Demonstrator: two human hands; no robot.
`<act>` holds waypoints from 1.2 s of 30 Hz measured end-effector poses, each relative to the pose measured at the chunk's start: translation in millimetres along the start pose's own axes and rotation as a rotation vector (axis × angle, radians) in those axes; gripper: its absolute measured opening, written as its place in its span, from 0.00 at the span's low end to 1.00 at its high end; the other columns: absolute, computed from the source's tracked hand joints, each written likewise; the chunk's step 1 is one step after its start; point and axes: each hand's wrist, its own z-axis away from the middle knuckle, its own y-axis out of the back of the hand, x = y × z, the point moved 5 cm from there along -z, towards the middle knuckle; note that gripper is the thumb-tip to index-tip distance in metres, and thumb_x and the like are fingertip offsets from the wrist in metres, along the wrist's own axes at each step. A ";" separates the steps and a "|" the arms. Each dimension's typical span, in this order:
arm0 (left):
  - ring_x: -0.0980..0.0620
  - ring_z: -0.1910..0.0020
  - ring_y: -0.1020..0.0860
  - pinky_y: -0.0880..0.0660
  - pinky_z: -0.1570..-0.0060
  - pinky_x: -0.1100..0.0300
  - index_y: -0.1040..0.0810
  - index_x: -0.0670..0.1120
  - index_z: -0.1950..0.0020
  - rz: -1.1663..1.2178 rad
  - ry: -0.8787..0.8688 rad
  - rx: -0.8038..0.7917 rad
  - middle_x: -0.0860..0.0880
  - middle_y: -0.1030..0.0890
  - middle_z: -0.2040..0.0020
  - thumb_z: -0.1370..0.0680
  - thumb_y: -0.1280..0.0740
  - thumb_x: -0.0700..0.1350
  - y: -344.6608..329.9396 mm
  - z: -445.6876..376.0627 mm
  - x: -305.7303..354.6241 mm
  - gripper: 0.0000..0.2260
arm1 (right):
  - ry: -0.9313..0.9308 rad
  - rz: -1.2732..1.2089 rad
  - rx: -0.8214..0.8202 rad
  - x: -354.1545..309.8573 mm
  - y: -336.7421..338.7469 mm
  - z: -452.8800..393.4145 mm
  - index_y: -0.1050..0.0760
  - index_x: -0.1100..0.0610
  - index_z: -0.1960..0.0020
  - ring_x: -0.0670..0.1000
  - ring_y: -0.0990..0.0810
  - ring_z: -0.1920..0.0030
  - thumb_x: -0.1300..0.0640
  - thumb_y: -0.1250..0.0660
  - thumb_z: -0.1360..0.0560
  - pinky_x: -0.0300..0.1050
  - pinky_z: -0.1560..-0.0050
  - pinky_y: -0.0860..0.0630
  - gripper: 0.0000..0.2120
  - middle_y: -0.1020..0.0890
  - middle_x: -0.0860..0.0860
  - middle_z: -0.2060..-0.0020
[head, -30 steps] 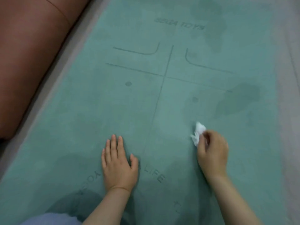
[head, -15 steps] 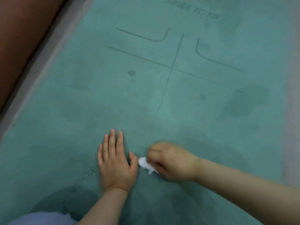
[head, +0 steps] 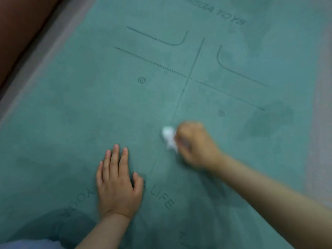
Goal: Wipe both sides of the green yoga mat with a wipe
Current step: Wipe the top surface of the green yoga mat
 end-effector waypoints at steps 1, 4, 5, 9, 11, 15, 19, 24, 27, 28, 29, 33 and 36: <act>0.42 0.24 0.38 0.45 0.26 0.45 0.31 0.41 0.26 0.000 -0.001 -0.002 0.42 0.34 0.24 0.29 0.44 0.51 0.2 -0.4 0.8 0.32 | 0.195 -0.065 -0.203 -32.5 -12.1 30.1 0.30 0.56 0.63 0.58 0.30 0.65 0.58 0.37 0.26 0.51 0.63 0.34 0.07 0.27 0.55 0.66; 0.42 0.24 0.37 0.45 0.26 0.46 0.31 0.41 0.26 -0.005 -0.006 0.006 0.42 0.34 0.24 0.29 0.44 0.50 0.4 -0.9 1.2 0.32 | 0.726 -0.024 -0.530 -57.3 -21.1 69.8 0.31 0.55 0.57 0.57 0.29 0.61 0.58 0.35 0.27 0.49 0.59 0.35 0.05 0.26 0.55 0.62; 0.42 0.24 0.37 0.45 0.26 0.46 0.31 0.41 0.26 -0.004 -0.007 0.006 0.42 0.34 0.24 0.29 0.44 0.50 0.0 -0.7 0.9 0.32 | 0.743 0.043 -0.465 -40.5 -14.7 49.1 0.30 0.56 0.58 0.57 0.28 0.61 0.56 0.35 0.27 0.48 0.60 0.35 0.05 0.25 0.55 0.63; 0.42 0.24 0.38 0.48 0.25 0.47 0.32 0.41 0.25 -0.007 -0.013 0.000 0.42 0.35 0.23 0.28 0.44 0.51 -0.1 -1.1 0.6 0.32 | -0.107 0.396 0.202 92.2 51.5 -72.9 0.25 0.57 0.61 0.61 0.25 0.61 0.47 0.47 0.23 0.52 0.61 0.28 0.19 0.22 0.57 0.64; 0.42 0.24 0.38 0.48 0.25 0.47 0.32 0.41 0.25 -0.006 -0.015 -0.003 0.42 0.35 0.23 0.28 0.44 0.51 0.3 0.2 1.0 0.32 | -0.618 0.329 0.323 132.1 71.7 -72.0 0.25 0.57 0.58 0.62 0.24 0.55 0.51 0.45 0.27 0.54 0.55 0.28 0.13 0.21 0.57 0.59; 0.42 0.24 0.38 0.46 0.26 0.46 0.31 0.41 0.26 0.000 -0.022 0.000 0.42 0.34 0.24 0.28 0.44 0.51 0.3 -1.2 0.5 0.31 | -0.288 0.107 0.252 45.0 23.4 -32.8 0.30 0.57 0.64 0.59 0.28 0.65 0.58 0.40 0.26 0.53 0.64 0.33 0.08 0.27 0.56 0.67; 0.41 0.24 0.37 0.46 0.26 0.46 0.31 0.41 0.26 0.009 -0.029 0.011 0.41 0.34 0.24 0.28 0.44 0.51 0.7 -0.5 1.7 0.31 | 0.501 0.070 -0.392 -46.8 -17.9 62.6 0.27 0.55 0.59 0.56 0.30 0.60 0.56 0.39 0.24 0.49 0.58 0.35 0.06 0.25 0.53 0.61; 0.42 0.24 0.38 0.48 0.25 0.47 0.32 0.42 0.25 0.006 -0.016 0.004 0.42 0.35 0.23 0.28 0.44 0.51 0.2 0.3 1.5 0.31 | -0.028 0.399 0.138 98.5 55.2 -20.9 0.28 0.53 0.64 0.61 0.24 0.62 0.52 0.37 0.26 0.48 0.64 0.35 0.09 0.22 0.56 0.65; 0.42 0.24 0.39 0.49 0.25 0.48 0.32 0.42 0.25 0.000 -0.017 -0.004 0.42 0.35 0.23 0.28 0.44 0.51 0.4 0.3 2.1 0.31 | -0.738 0.328 0.387 168.1 93.5 -7.1 0.24 0.56 0.58 0.63 0.23 0.55 0.49 0.38 0.26 0.52 0.56 0.31 0.10 0.20 0.58 0.58; 0.42 0.24 0.39 0.50 0.25 0.49 0.32 0.42 0.25 -0.002 -0.021 -0.007 0.42 0.35 0.23 0.28 0.45 0.51 0.6 0.2 2.2 0.31 | -0.753 0.289 0.414 157.1 84.7 -1.3 0.26 0.57 0.59 0.62 0.24 0.57 0.51 0.39 0.26 0.53 0.57 0.30 0.10 0.21 0.58 0.61; 0.42 0.24 0.39 0.50 0.25 0.49 0.32 0.42 0.25 -0.003 -0.025 -0.008 0.42 0.35 0.23 0.27 0.45 0.51 0.8 0.0 2.4 0.31 | -0.659 0.250 0.423 133.8 72.8 2.1 0.27 0.57 0.62 0.61 0.25 0.62 0.52 0.40 0.25 0.54 0.61 0.30 0.11 0.23 0.58 0.65; 0.43 0.23 0.40 0.50 0.25 0.48 0.33 0.42 0.25 -0.011 -0.021 -0.028 0.42 0.36 0.23 0.27 0.46 0.51 -0.4 -1.0 2.4 0.31 | 0.068 0.003 -0.064 6.0 11.7 61.4 0.30 0.56 0.64 0.57 0.30 0.65 0.57 0.39 0.26 0.52 0.63 0.33 0.08 0.28 0.53 0.67; 0.43 0.23 0.40 0.49 0.25 0.47 0.34 0.43 0.25 -0.032 -0.020 -0.033 0.42 0.36 0.23 0.26 0.46 0.51 -1.8 -0.5 2.5 0.30 | 0.451 0.069 -0.352 -3.5 5.7 97.6 0.27 0.54 0.60 0.55 0.29 0.61 0.54 0.41 0.23 0.48 0.60 0.35 0.10 0.24 0.51 0.62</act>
